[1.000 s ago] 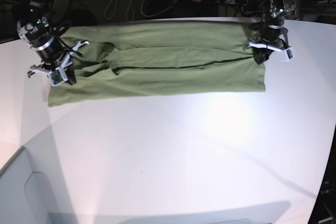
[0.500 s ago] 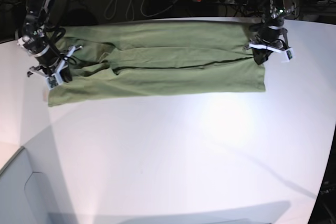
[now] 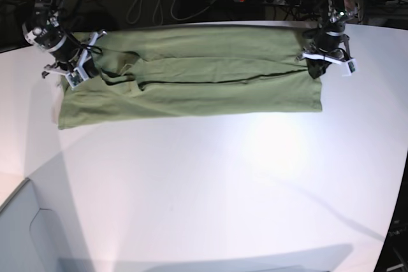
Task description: Fold the T-shirt properly
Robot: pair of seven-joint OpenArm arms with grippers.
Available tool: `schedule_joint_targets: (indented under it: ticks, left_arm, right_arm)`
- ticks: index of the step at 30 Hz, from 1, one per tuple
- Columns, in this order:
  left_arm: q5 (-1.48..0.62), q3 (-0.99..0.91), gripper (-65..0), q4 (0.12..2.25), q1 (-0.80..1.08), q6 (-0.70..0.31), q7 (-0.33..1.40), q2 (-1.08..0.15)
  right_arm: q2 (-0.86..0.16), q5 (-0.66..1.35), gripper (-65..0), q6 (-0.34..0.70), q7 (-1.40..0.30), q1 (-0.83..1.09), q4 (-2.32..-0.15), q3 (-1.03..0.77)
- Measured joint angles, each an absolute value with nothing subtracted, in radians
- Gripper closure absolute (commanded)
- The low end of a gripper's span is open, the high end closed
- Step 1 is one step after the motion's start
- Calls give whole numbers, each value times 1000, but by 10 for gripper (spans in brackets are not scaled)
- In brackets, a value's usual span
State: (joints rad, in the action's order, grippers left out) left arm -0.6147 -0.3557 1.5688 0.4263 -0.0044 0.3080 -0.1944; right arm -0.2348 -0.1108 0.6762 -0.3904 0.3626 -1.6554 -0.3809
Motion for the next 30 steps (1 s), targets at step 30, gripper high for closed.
schedule_joint_targets:
  ticks: [30]
  left_arm:
    - [-554,-178,0,1886,435,16,324,-158]
  right_arm:
    - [-156,-111,0,680,-387,367,-1824,-481]
